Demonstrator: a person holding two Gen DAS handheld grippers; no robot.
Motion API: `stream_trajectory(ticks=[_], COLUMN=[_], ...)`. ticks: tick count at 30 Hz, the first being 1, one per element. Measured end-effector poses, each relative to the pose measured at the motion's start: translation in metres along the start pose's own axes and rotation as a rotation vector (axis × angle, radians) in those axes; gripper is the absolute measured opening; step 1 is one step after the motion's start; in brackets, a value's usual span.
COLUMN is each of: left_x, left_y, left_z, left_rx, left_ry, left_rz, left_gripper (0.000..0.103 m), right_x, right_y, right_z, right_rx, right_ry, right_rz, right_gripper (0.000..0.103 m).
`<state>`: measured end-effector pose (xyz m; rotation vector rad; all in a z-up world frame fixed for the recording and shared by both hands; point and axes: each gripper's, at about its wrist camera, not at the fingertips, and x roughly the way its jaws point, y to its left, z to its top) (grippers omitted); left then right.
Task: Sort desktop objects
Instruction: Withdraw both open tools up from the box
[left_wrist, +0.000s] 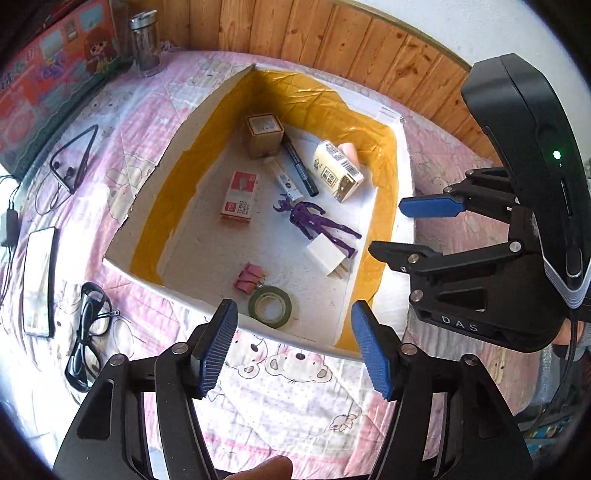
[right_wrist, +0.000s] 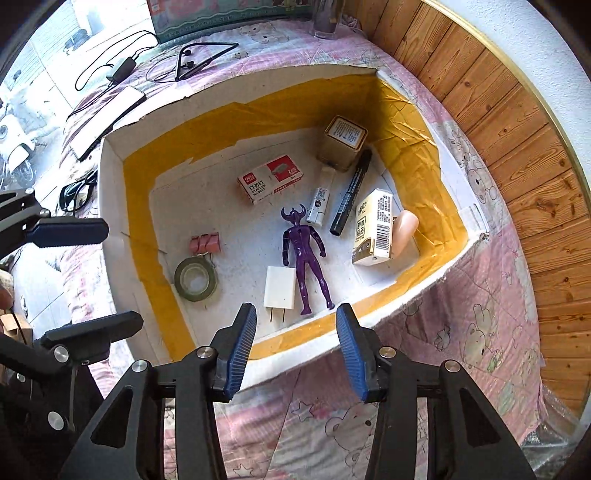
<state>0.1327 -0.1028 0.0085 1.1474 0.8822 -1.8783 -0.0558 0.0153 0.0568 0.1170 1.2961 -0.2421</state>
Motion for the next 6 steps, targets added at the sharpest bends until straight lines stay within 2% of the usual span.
stream_trajectory(ticks=[4, 6], left_x=[-0.011, -0.017], left_y=[0.0, -0.002], left_z=[-0.008, -0.012], left_rx=[-0.018, -0.017], left_ry=[-0.068, -0.084], left_rz=[-0.024, 0.002], left_gripper=[0.071, 0.071], right_x=[-0.007, -0.01], right_y=[0.004, 0.007], right_z=[-0.013, -0.019], right_rx=[0.005, 0.005], right_ry=[-0.025, -0.033], right_rz=[0.006, 0.007], right_gripper=[0.047, 0.047])
